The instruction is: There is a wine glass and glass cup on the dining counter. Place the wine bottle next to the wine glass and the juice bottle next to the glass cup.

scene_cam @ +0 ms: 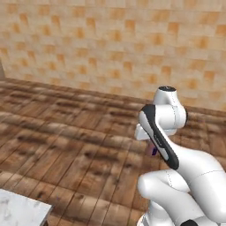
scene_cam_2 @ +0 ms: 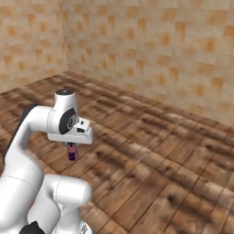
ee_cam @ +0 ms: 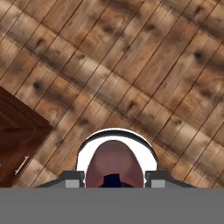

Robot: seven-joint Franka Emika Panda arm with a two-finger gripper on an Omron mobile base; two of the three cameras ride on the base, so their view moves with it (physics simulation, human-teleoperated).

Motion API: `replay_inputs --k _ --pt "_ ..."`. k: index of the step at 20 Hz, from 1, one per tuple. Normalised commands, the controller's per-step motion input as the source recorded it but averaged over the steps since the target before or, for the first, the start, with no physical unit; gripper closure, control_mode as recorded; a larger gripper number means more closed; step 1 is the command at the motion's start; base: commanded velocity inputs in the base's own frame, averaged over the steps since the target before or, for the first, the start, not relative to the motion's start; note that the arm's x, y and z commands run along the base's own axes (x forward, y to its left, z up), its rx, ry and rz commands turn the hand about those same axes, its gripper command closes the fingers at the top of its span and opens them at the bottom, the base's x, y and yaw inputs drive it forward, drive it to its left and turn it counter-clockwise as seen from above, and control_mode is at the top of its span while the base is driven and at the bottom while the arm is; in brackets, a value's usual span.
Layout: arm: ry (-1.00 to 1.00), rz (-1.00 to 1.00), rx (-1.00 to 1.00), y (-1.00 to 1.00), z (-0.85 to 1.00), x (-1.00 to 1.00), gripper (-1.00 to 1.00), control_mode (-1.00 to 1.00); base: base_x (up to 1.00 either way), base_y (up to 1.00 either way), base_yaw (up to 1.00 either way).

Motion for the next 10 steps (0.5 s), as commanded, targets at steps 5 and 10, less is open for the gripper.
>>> replay_inputs --k 5,10 --pt "0.0 0.0 0.0 0.0 0.0 0.0 1.0 1.0 0.92 0.0 0.28" --pt "0.0 0.0 0.0 0.0 0.0 0.0 1.0 1.0 0.88 0.0 0.32"
